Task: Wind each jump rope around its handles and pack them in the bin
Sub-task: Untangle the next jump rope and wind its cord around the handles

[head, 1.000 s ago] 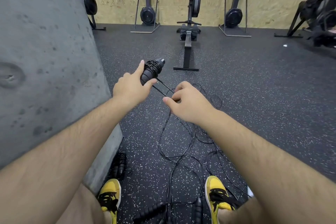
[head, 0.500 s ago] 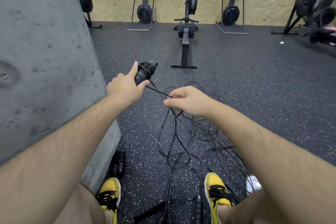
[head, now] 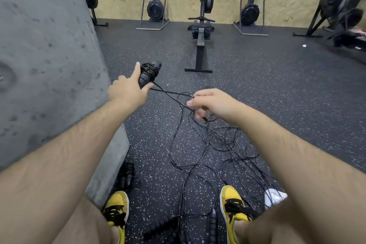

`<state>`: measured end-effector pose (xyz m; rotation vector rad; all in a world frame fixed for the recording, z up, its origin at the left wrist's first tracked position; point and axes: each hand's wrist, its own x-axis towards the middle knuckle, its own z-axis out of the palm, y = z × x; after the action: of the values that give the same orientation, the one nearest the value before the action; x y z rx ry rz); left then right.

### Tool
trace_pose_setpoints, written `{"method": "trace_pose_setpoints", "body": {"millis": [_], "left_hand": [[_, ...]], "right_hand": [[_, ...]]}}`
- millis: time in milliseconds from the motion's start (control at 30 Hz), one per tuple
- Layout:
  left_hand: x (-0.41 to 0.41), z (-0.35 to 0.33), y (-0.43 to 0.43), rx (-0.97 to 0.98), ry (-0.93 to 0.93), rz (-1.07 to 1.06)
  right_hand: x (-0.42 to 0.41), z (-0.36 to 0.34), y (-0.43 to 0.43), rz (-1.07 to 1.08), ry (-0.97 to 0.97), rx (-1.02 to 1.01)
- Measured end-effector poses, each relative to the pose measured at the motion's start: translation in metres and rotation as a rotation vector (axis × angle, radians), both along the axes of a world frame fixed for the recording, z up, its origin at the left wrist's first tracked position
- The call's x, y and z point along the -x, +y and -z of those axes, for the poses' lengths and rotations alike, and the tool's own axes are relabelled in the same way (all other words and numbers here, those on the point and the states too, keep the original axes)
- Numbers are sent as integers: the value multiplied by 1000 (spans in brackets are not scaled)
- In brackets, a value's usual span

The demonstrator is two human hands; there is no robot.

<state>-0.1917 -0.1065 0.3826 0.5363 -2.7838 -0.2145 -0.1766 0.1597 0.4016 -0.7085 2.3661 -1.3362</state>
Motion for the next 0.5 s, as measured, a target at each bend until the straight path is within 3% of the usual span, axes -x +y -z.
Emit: {"method": "trace_pose_setpoints", "body": {"millis": [67, 233, 400, 500], "left_hand": [[1, 3, -2, -8, -3, -10], [3, 11, -24, 22, -35, -69], [5, 12, -29, 44, -17, -77], [5, 15, -29, 79, -43, -75]], "right_hand": [[-3, -2, -2, -33, -46, 109], [3, -7, 14, 68, 20, -378], [4, -7, 25, 30, -98, -241], [11, -5, 29, 167, 78, -450]]}}
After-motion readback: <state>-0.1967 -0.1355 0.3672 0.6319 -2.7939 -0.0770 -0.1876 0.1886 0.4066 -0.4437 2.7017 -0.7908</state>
